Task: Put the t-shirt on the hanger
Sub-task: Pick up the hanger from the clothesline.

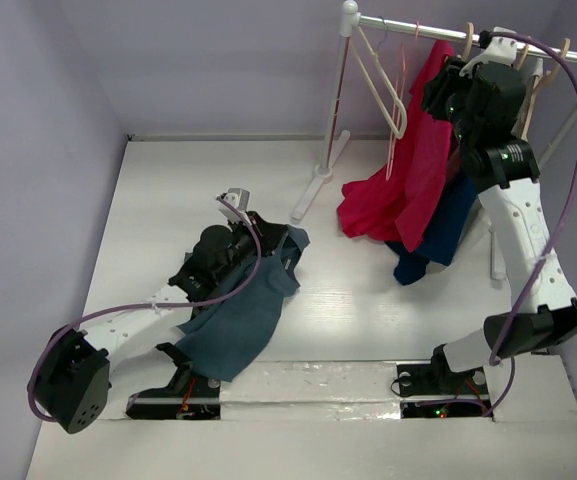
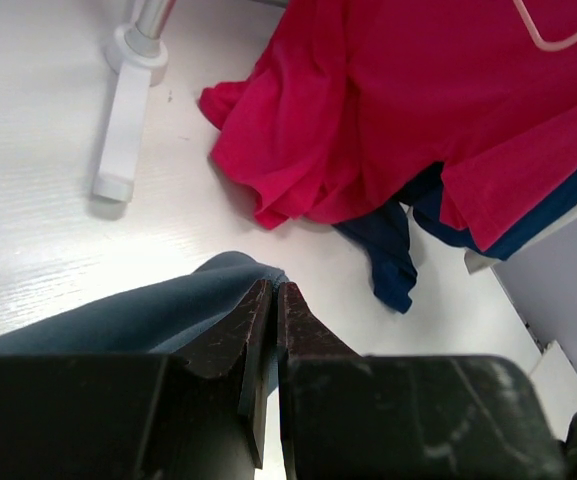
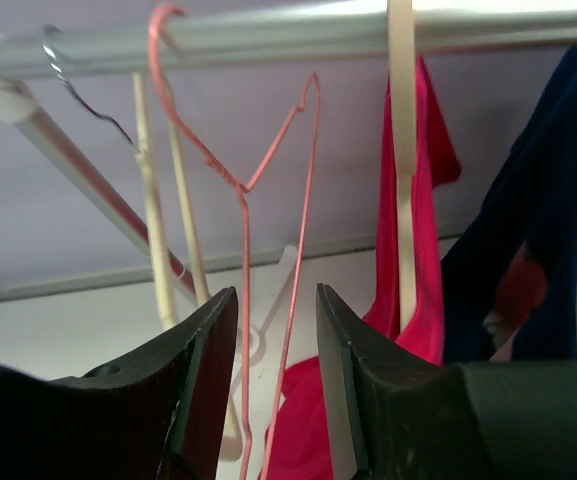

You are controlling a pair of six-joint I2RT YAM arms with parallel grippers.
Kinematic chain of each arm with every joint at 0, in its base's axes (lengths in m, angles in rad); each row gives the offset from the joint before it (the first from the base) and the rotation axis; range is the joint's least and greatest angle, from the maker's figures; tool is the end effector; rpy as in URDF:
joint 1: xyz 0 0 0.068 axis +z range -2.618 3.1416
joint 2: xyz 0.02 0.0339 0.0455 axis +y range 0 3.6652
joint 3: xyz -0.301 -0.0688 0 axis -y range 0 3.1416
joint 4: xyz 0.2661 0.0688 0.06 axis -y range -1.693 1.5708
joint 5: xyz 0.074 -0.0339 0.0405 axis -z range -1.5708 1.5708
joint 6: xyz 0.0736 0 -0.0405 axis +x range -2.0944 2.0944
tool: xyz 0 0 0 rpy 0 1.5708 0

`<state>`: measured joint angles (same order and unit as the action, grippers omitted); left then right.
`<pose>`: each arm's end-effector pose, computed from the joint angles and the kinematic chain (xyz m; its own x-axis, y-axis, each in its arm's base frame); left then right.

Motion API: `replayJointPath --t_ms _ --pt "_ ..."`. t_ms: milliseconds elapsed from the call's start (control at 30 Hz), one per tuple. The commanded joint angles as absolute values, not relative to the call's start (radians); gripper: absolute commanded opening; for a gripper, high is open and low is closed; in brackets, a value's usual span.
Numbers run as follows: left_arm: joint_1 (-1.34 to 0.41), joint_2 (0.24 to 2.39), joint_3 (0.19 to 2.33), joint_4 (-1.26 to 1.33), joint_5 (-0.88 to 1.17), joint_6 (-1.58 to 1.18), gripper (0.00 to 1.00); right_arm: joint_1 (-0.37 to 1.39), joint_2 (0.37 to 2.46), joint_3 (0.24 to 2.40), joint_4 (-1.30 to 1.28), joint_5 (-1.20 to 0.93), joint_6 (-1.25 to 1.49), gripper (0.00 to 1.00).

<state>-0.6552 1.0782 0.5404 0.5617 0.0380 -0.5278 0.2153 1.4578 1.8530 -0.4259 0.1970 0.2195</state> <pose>0.2238 -0.1755 0.2975 -0.3055 -0.4000 -0.8641 0.5616 0.6572 -0.5027 0.3495 0.0617 0.5659 -0.0333 0.2113 -0.9769 -0.0114 0.9773 0.2118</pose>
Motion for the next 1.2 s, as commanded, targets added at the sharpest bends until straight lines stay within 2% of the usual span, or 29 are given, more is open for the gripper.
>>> replayJointPath --t_ms 0,233,633,800,933,1167 --pt "-0.664 1.072 0.528 0.647 0.058 -0.511 0.0 0.195 1.471 1.901 -0.407 0.071 0.27 0.44" --pt "-0.664 1.084 0.52 0.66 0.064 -0.509 0.0 0.195 1.526 1.853 -0.344 0.009 0.313 0.47" --pt "-0.664 1.078 0.523 0.65 0.064 -0.508 0.0 0.195 1.608 1.822 -0.285 0.034 0.314 0.55" --pt "-0.664 1.075 0.529 0.637 0.06 -0.502 0.0 0.195 1.631 1.824 -0.281 0.04 0.316 0.48" --pt "-0.664 1.077 0.531 0.634 0.06 -0.5 0.0 0.195 1.631 1.828 -0.285 0.061 0.304 0.37" --pt "-0.664 1.066 0.528 0.629 0.057 -0.497 0.0 0.195 1.629 1.804 -0.287 0.086 0.301 0.31"
